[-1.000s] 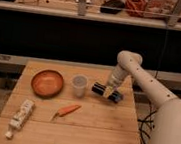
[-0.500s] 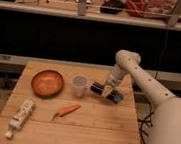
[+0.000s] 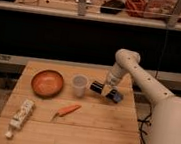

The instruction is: Place the eraser on the white sponge

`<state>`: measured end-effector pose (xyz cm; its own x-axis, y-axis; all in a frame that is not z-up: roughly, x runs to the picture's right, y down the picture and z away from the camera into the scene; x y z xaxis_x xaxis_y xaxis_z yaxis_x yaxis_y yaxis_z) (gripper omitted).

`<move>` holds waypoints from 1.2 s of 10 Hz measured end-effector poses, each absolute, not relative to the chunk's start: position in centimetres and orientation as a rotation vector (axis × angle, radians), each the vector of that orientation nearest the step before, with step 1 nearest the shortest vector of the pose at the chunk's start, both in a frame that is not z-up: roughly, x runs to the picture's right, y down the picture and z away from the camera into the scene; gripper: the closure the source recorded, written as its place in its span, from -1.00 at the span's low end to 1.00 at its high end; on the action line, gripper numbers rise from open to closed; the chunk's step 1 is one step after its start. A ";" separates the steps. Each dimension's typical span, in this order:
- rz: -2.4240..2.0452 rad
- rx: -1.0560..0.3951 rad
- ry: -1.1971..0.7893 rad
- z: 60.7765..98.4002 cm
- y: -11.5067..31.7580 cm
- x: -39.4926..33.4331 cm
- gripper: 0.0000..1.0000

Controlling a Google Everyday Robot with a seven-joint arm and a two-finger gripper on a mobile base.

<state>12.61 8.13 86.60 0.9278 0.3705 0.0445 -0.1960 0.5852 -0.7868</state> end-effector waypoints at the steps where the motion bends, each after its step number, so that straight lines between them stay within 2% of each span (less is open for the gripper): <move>1: 0.336 -0.887 -0.212 86.6 8.1 12.8 0.95; 12: 0.356 -0.893 -0.208 86.8 8.0 11.9 0.95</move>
<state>11.91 7.97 86.85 0.9217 0.3866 0.0299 -0.2152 0.5740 -0.7901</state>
